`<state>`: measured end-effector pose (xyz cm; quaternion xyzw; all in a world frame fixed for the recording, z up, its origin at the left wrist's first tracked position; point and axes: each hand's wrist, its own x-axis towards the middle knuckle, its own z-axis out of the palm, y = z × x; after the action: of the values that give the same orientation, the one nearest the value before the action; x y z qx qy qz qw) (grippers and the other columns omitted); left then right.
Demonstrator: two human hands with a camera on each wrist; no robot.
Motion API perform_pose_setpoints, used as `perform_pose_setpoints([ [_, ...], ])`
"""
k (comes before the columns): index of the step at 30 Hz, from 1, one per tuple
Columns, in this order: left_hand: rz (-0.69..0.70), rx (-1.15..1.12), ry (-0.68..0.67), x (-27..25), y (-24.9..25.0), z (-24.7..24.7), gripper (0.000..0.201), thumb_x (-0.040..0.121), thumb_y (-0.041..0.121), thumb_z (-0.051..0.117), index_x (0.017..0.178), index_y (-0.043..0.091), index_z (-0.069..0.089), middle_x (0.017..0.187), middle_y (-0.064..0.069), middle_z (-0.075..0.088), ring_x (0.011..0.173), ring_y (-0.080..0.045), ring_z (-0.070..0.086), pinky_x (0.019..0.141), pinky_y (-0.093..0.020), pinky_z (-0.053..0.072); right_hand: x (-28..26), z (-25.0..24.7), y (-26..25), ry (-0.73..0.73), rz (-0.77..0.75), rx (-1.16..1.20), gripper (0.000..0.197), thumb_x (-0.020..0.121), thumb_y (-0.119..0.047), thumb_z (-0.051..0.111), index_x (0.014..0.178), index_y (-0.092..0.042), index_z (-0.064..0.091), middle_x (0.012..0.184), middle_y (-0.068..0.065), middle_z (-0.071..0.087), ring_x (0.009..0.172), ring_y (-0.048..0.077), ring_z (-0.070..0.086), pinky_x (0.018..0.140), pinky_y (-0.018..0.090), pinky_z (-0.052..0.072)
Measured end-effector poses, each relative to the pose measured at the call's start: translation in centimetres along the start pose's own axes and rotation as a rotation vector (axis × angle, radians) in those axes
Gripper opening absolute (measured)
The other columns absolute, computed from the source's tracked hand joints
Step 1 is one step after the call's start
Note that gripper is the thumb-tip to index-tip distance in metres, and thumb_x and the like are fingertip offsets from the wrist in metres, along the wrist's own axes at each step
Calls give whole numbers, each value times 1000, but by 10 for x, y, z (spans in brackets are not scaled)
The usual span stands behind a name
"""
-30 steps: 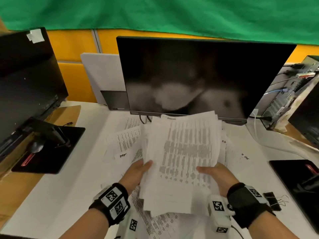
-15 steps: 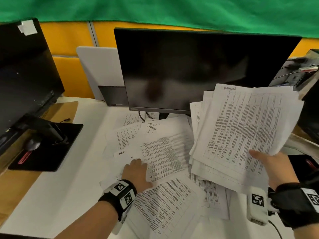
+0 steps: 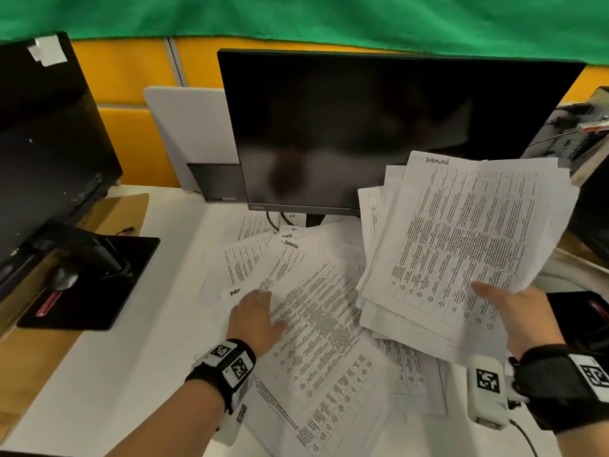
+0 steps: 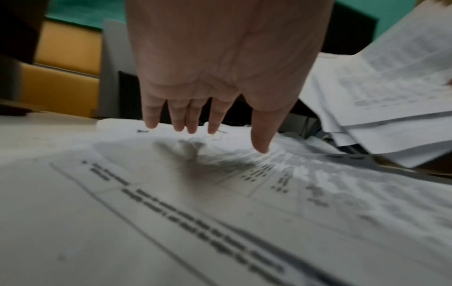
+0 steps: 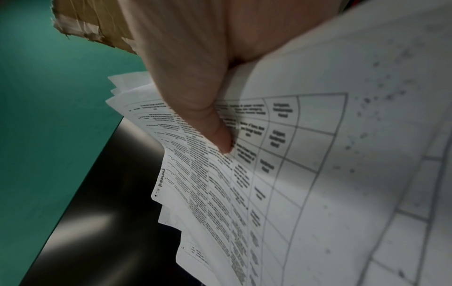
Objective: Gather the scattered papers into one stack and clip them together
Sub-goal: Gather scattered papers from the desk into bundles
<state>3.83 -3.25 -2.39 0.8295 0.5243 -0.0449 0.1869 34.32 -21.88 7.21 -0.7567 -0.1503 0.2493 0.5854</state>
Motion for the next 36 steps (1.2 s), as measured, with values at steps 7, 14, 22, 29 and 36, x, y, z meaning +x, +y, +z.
perform_pose_setpoints([
  [7,-91,131,-61,12,7,4,73,77,62,58,130,13,45,134,-8,45,122,-28,44,100,-39,41,-3,2,-9,55,-40,-55,44,87,-6,61,131,-6,54,127,11,60,104,25,55,89,38,41],
  [14,-206,-168,-153,20,-3,-8,85,73,37,74,141,13,30,128,-6,57,112,-24,58,96,-37,48,-8,-5,-24,93,-77,-147,42,89,-6,59,131,-4,53,131,16,57,117,34,54,88,36,40],
  [22,69,-223,176,29,1,-57,35,99,18,40,129,20,57,110,-3,69,92,-21,65,73,-26,53,-13,1,-28,73,-90,-131,43,89,-8,59,132,-6,52,132,14,58,118,31,54,90,36,40],
  [29,63,-232,331,40,19,-80,41,101,16,31,141,19,42,127,-14,60,114,-32,57,95,-36,45,-18,6,-33,65,-109,-145,43,89,-8,59,131,-7,53,131,13,58,117,31,55,90,36,41],
  [36,-271,-617,75,2,-5,-49,36,96,18,40,123,3,57,124,-17,61,111,-32,58,90,-33,46,-21,2,-37,45,-133,-133,43,89,-6,58,132,-8,52,133,12,57,104,20,52,89,36,40],
])
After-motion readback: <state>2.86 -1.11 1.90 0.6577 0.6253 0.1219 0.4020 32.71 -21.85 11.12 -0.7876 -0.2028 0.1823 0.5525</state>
